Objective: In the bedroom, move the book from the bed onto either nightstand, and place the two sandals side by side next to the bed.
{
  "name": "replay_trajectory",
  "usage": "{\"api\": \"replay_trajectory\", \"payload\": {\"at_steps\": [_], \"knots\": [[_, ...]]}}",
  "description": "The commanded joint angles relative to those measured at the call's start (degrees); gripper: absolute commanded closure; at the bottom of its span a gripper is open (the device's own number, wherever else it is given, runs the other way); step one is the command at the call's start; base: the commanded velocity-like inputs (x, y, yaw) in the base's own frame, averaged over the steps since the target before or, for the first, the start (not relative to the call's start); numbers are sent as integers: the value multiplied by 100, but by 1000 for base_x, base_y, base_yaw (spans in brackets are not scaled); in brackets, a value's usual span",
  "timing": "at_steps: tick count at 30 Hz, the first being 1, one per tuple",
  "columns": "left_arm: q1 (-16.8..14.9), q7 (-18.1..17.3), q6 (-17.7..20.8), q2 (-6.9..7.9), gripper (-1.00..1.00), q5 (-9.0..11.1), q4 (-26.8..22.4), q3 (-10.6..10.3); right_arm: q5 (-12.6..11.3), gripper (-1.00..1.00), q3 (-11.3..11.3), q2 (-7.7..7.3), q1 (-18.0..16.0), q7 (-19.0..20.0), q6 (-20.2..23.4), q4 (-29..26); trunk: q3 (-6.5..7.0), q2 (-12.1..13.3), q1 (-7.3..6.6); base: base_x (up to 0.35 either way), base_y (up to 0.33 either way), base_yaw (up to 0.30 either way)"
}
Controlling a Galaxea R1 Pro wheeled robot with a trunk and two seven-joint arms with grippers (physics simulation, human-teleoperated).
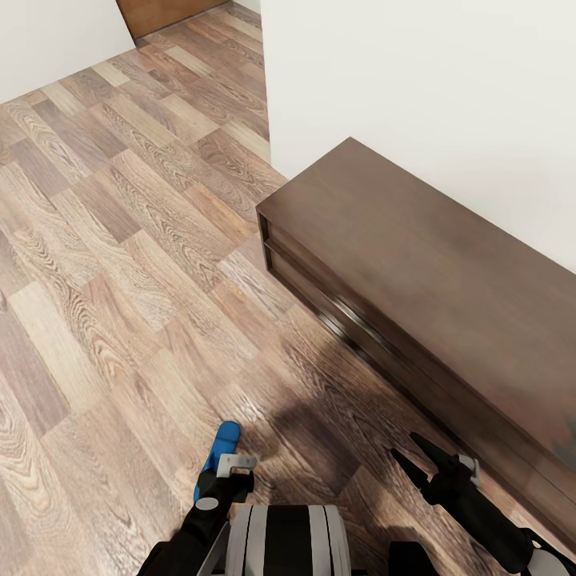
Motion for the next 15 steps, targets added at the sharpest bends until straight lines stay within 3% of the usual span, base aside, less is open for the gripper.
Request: {"api": "replay_trajectory", "payload": {"at_steps": [1, 10, 15], "knots": [[-2, 52, 19, 4, -100, 56, -8, -20, -16, -100, -4, 0, -1, 2, 27, 0, -3, -1, -1, 0, 0, 0], [-2, 165, 16, 4, -100, 56, -37, -6, -16, -100, -4, 0, -1, 1, 31, -1, -3, -1, -1, 0, 0, 0], [-2, 488, 16, 11, -100, 56, -36, -3, -14, -100, -6, 0, -1, 1, 27, -2, -3, -1, -1, 0, 0, 0]]}}
